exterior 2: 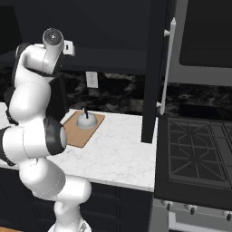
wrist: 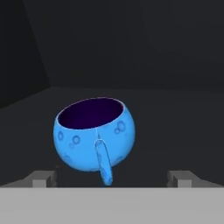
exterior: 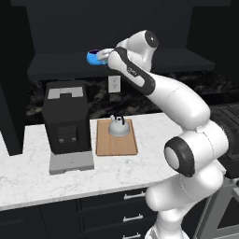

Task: Pick the kettle from the counter and place it on the tray. Then pick the mug from the cabinet and place it on the tray. Then close the cabinet doors.

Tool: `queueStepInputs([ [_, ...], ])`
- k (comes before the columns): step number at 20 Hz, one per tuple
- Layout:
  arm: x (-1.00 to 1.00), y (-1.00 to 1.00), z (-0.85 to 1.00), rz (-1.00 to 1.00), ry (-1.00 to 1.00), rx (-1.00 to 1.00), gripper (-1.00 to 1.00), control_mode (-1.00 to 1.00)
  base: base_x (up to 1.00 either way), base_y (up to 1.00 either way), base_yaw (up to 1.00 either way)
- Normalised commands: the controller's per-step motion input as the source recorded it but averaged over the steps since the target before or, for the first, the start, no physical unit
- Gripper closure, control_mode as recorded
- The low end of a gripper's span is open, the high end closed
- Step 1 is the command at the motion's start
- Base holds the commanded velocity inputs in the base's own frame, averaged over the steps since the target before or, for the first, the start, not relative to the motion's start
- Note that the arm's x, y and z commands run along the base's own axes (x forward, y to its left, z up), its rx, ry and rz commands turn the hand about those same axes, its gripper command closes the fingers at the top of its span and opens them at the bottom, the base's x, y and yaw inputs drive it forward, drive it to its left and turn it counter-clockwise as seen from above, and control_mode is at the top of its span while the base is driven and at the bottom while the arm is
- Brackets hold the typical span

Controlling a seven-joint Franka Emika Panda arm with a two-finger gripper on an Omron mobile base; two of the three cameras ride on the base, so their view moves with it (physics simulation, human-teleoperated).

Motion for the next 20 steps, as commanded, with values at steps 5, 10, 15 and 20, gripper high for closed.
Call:
queueStepInputs([
  [5,0.43,0.06,0.00,0.14,0.19,0.00,-1.00,-1.00,0.00,0.00,0.00],
  [10,0.39,0.11,-0.05,0.09,0.04,0.00,-1.00,-1.00,0.00,0.00,0.00],
  [15,0.32,0.11,-0.04,0.05,0.00,0.00,-1.00,-1.00,0.00,0.00,0.00],
  [20,0.01,0.11,-0.05,0.01,0.00,0.00,-1.00,-1.00,0.00,0.00,0.00],
])
